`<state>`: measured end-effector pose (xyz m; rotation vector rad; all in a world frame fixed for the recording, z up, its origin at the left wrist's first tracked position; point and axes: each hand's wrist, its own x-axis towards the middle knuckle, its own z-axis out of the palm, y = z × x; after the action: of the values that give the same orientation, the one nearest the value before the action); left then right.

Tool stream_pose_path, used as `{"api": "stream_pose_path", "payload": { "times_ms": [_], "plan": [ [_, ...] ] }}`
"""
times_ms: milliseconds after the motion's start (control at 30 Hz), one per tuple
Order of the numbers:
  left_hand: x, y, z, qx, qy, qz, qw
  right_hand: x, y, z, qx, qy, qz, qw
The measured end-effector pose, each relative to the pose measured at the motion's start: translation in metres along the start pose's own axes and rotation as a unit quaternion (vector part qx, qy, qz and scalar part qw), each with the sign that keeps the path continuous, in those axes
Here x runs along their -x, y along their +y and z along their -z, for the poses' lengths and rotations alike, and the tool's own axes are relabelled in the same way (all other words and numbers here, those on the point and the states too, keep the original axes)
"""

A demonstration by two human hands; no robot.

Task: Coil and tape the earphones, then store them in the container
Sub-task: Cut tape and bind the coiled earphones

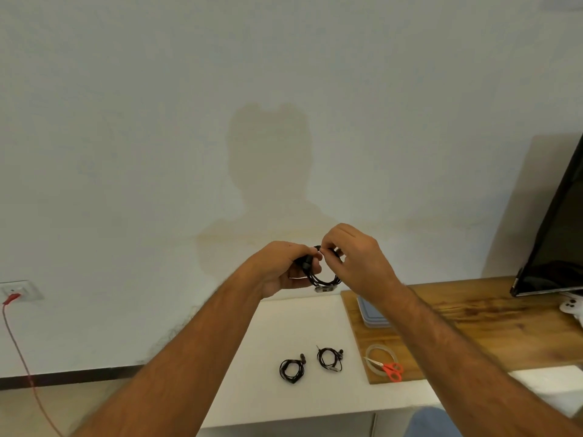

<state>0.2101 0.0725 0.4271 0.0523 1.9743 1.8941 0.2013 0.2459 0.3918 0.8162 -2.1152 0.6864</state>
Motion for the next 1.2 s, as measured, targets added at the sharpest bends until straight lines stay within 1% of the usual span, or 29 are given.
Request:
{"api": "stream_pose_path", "payload": {
  "times_ms": [133,267,333,400,533,600,700,833,1000,1100,1200],
  "plan": [
    [0.001,-0.002,-0.004,0.067,0.006,0.021,0.998,0.001,0.001,-0.001,0.009,0.0,0.004,1.0],
    [-0.001,-0.005,-0.006,0.087,0.041,-0.006,0.995,0.0,0.0,-0.002,0.003,0.007,0.001,1.0],
    [-0.001,-0.008,-0.007,0.048,0.057,-0.043,0.996,0.0,-0.001,-0.001,-0.003,0.012,-0.009,1.0],
    [0.001,-0.01,-0.008,-0.019,0.083,-0.091,0.992,-0.001,-0.002,-0.001,-0.016,0.014,-0.026,0.999],
    [0.001,-0.015,-0.008,-0.137,0.144,-0.157,0.967,-0.004,-0.006,0.002,-0.076,-0.013,-0.101,0.992],
    [0.001,-0.016,-0.006,-0.177,0.161,-0.159,0.958,-0.007,-0.006,0.003,-0.108,-0.047,-0.145,0.982],
    [0.002,-0.017,-0.005,-0.212,0.161,-0.143,0.953,-0.011,-0.006,0.006,-0.133,-0.084,-0.192,0.969],
    [0.005,-0.015,-0.009,-0.269,0.149,-0.138,0.941,-0.015,-0.007,0.009,-0.096,-0.116,-0.2,0.968],
    [0.005,-0.012,-0.007,-0.339,0.143,-0.133,0.92,-0.02,-0.007,0.012,-0.115,-0.146,-0.223,0.957],
    [0.007,-0.01,-0.006,-0.376,0.131,-0.141,0.906,-0.024,-0.005,0.014,-0.165,-0.162,-0.266,0.936],
    [0.008,-0.009,-0.006,-0.432,0.123,-0.162,0.879,-0.027,-0.003,0.015,-0.23,-0.176,-0.312,0.905]
  ]
}}
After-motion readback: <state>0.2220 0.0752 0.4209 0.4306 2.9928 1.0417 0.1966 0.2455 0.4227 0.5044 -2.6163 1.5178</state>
